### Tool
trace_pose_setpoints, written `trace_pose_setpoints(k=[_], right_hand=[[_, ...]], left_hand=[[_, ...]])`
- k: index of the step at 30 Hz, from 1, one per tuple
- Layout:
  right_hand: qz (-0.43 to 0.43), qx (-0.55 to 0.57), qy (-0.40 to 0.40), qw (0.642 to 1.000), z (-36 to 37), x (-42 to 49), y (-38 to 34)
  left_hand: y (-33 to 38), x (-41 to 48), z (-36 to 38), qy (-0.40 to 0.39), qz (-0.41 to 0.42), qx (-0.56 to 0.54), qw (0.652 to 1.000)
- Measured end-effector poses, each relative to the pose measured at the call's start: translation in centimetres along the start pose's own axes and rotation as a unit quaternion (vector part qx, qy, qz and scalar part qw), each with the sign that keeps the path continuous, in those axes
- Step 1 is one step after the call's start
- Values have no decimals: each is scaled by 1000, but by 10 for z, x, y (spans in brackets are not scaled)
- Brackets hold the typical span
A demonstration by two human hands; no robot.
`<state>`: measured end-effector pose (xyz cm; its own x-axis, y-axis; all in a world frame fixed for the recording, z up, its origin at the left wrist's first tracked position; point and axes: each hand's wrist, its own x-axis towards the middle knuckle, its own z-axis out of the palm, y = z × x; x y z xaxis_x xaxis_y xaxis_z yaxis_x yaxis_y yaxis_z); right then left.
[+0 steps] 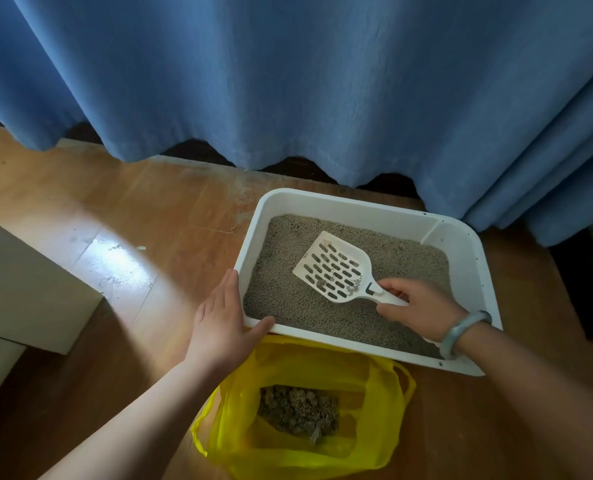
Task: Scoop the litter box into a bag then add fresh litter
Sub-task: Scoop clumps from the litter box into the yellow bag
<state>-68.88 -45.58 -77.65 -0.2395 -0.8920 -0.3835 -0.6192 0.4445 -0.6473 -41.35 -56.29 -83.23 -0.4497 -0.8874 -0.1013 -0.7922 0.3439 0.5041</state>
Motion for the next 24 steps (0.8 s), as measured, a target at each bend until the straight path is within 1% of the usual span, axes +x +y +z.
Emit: trace_pose_setpoints(k=[2, 5, 11, 15, 19, 21, 24], right_hand=[[-19, 16, -2, 1000, -3, -11, -4], [-42, 7, -12, 999, -4, -29, -6], [-81, -17, -60, 995, 10, -60, 0], [-116, -138, -63, 982, 25, -70, 6], [-148, -218, -59, 963, 46, -75, 10], [-148, -250, -53, 955, 54, -77, 10], [-158, -329, -55, 929, 63, -78, 8]], left_hand=[[0, 0, -2, -6, -3, 2, 1000], [-1, -1, -3, -6, -6, 8, 1000], [-2, -3, -5, -3, -8, 19, 1000], [-2, -3, -3, -1, -18, 18, 1000], [-2, -4, -1, 5, -20, 18, 1000], [-1, -5, 0, 5, -25, 17, 1000], [-1, -5, 1, 7, -28, 17, 999]])
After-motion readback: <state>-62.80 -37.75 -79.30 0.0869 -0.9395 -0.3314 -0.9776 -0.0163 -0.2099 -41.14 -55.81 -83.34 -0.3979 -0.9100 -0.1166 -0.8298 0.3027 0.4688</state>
